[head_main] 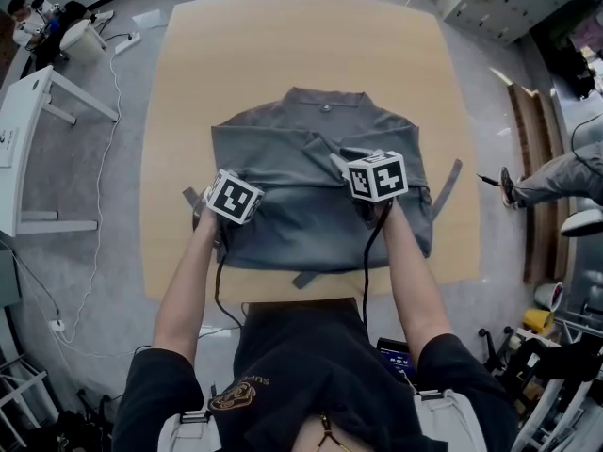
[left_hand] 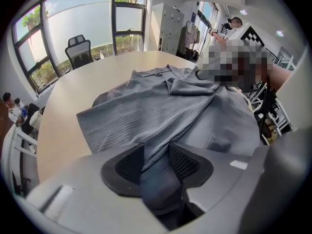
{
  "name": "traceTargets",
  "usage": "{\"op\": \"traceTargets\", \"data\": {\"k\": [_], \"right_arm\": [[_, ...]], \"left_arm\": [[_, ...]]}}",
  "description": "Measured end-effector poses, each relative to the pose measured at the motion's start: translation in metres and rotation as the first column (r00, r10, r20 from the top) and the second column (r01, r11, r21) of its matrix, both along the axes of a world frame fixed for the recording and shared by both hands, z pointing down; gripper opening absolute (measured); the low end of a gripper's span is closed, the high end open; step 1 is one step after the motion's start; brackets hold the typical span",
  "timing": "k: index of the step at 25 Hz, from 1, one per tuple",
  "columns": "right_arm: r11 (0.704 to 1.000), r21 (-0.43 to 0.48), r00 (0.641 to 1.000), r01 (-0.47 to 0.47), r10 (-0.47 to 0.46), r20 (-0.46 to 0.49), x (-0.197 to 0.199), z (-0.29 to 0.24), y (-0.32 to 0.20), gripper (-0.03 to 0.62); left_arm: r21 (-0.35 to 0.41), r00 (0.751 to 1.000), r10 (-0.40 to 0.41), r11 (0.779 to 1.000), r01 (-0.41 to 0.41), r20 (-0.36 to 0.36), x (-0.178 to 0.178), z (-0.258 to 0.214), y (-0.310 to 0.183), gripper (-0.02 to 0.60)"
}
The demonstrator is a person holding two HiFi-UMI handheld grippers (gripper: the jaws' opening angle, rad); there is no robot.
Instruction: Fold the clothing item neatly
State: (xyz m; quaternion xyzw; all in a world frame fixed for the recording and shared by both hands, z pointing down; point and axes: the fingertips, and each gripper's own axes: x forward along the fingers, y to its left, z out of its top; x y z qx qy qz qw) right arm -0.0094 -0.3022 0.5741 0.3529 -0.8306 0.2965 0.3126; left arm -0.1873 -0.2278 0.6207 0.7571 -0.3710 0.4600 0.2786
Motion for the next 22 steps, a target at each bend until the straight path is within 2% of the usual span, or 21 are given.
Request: {"op": "traceTargets", "data": {"k": [2,4,7,8,10,16,19,22], "right_arm": [[0.995,-0.002,0.994,0.096,-0.096,-0.055,-0.018,0.008,-0.008,0.088],[0.989,-0.016,0.983,0.147,-0.147,-0.110,-0.027,0.021,-0.015,0.089],[0.984,-0.062,0.972,0.169,-0.177,-0.152,-0.029,0.039,-0.019,0.087],[0.984,-0.070,0.972,0.167,-0.176,-0.156,-0.028,0.041,-0.019,0.066],[0.987,-0.057,0.977,0.153,-0.160,-0.144,-0.027,0.036,-0.020,0.003],[0.997,0.046,0.997,0.061,-0.059,-0.041,-0.006,-0.007,-0.037,0.003],[0.990,0.036,0.990,0.139,-0.139,0.007,-0.010,-0.008,-0.034,0.005],[0.970,-0.003,0.970,0.241,-0.241,0.012,-0.027,0.005,-0.029,0.032]], "left_arm": [[0.004,1.000,-0.013,1.000,0.013,-0.005,0.001,-0.004,0.000,0.168],[0.011,0.999,-0.035,0.999,0.035,-0.013,0.001,-0.010,-0.001,0.164],[0.035,0.996,-0.080,0.996,0.082,-0.036,0.002,-0.019,-0.007,0.163],[0.041,0.994,-0.101,0.994,0.103,-0.047,0.001,-0.021,-0.008,0.160],[0.056,0.989,-0.131,0.989,0.134,-0.063,0.000,-0.025,-0.010,0.153],[0.064,0.981,-0.186,0.980,0.189,-0.058,-0.006,-0.031,-0.001,0.146],[0.073,0.976,-0.212,0.974,0.215,-0.045,-0.005,-0.036,0.003,0.143],[0.067,0.970,-0.240,0.968,0.243,-0.048,0.004,-0.038,0.006,0.143]]}}
